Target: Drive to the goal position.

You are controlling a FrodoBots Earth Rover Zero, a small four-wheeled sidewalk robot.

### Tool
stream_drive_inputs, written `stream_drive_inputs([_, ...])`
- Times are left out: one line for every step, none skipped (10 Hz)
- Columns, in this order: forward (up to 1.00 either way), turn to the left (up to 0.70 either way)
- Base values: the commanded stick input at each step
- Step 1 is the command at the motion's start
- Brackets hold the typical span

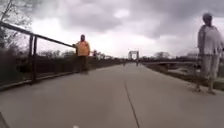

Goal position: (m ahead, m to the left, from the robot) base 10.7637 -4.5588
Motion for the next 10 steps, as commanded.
stream_drive_inputs([1.0, 0.0])
stream_drive_inputs([1.0, 0.0])
stream_drive_inputs([1.0, 0.0])
stream_drive_inputs([1.0, -0.03])
stream_drive_inputs([1.0, -0.1])
stream_drive_inputs([1.0, -0.31])
stream_drive_inputs([1.0, -0.3])
stream_drive_inputs([1.0, -0.21])
stream_drive_inputs([1.0, 0.0])
stream_drive_inputs([1.0, 0.0])
